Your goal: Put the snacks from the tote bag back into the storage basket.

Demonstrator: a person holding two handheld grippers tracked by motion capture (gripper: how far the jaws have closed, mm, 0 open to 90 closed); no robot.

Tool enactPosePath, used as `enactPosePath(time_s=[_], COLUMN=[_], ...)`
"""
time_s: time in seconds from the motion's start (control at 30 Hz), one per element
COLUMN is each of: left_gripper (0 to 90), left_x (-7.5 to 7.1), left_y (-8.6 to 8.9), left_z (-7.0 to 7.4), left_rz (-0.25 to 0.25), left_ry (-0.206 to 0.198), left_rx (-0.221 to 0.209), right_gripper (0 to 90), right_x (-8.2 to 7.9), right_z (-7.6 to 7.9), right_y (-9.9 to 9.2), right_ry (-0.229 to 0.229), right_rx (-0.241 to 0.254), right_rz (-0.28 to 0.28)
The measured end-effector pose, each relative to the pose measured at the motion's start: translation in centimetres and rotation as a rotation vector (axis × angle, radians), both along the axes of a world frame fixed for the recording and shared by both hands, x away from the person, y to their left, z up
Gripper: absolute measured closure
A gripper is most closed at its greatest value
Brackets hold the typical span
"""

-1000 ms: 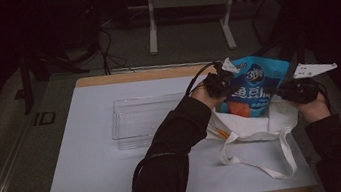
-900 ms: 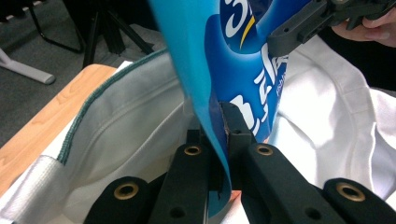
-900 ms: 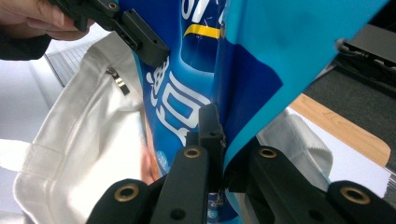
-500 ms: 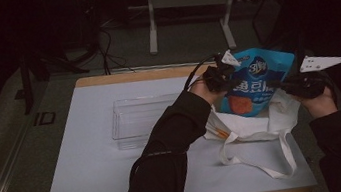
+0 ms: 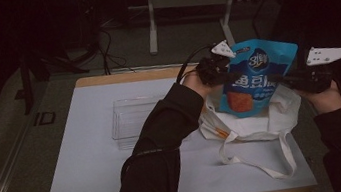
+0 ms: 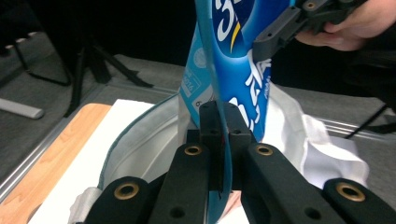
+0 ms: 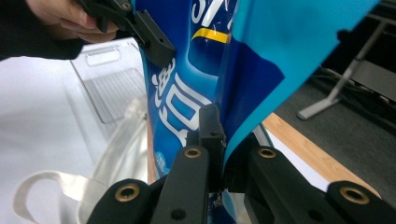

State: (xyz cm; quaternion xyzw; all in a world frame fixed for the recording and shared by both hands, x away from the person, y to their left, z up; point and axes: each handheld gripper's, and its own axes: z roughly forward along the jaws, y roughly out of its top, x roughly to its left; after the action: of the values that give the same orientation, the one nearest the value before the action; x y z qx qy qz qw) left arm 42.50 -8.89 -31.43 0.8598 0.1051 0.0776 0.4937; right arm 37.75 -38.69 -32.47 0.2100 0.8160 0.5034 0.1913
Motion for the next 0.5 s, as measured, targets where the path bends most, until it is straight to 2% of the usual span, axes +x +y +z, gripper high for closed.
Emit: enactPosePath(time_s=[0.3, 0.5], left_gripper=[90.0, 90.0], left_x=[-0.7, -1.2], left_y=[1.8, 2.7], left_z=[2.7, 4.0], left_rz=[-0.048, -0.048], left_ry=[-0.025, -0.038], left_rx=[-0.002, -0.003], right_gripper=[89.0, 88.9], right_x=[-0.4, -0.6], right_z=[2.2, 3.8], right_y=[1.2, 2.1], right_ry=[-0.017, -0.033], right_rx=[0.015, 0.011], right_rz=[0.044, 0.068])
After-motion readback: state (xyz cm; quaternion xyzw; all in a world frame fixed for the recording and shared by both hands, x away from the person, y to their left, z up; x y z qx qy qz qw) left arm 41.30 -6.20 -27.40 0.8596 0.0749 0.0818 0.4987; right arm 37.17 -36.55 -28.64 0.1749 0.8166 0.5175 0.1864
